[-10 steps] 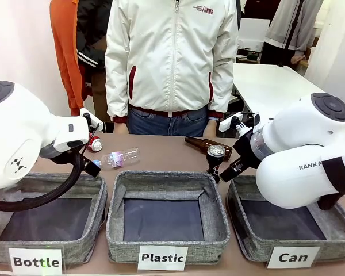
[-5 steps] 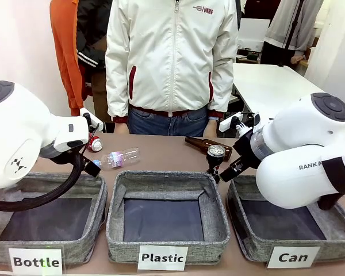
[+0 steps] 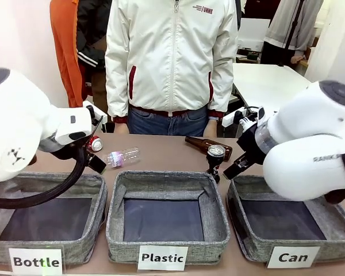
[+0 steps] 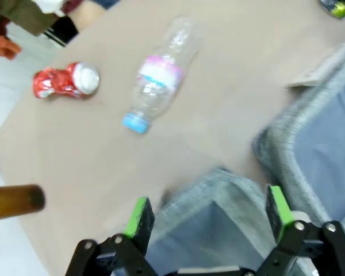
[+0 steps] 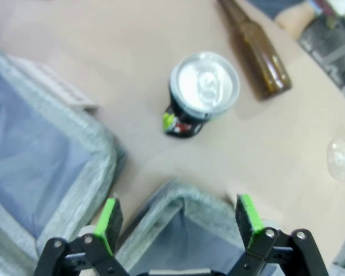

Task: Sort the can waste into the basket.
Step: Pick up the can waste from the table and place it in the right Fabric basket.

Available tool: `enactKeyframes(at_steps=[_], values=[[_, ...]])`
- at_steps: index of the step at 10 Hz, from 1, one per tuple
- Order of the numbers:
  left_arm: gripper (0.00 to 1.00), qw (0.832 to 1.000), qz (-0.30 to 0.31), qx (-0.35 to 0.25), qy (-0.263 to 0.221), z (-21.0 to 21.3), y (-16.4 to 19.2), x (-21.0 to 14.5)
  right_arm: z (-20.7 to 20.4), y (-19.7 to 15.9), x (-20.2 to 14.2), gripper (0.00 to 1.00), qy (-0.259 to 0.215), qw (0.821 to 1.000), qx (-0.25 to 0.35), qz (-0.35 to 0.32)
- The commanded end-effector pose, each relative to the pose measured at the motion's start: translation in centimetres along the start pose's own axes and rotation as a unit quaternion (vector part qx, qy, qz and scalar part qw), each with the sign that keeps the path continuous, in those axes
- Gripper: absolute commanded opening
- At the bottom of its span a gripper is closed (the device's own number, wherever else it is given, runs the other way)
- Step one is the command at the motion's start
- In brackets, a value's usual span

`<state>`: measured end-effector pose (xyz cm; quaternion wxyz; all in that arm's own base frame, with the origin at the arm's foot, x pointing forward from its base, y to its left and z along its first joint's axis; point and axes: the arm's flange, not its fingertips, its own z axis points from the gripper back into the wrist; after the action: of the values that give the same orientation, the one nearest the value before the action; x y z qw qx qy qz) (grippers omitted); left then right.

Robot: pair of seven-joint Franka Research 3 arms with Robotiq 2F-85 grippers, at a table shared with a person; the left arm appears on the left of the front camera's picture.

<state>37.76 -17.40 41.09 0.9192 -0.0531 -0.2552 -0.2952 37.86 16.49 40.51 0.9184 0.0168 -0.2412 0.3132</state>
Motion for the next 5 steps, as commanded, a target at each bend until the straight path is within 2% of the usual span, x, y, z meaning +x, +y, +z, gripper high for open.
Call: enactKeyframes(at_steps=[1,3,4,5], values=[[1.0,0.998,-0.021,-0.056,0.016,6.0,-0.4,-4.2,5.9,0.4,-2.3,1.0,0.027,0.996,0.061,-0.052],[1.0,0.992,-0.026,-0.125,-0.004,10.5,0.4,-7.6,10.7,-0.8,-4.5,1.0,-0.039,0.98,0.163,-0.108],[1.0,0.99,-0.029,-0.136,-0.036,13.3,2.5,-10.4,13.3,-2.5,-6.4,1.0,-0.08,0.959,0.219,-0.164],[1.0,0.984,-0.012,-0.162,-0.072,15.1,5.3,-13.3,14.9,-4.5,-8.7,1.0,-0.115,0.934,0.249,-0.228]])
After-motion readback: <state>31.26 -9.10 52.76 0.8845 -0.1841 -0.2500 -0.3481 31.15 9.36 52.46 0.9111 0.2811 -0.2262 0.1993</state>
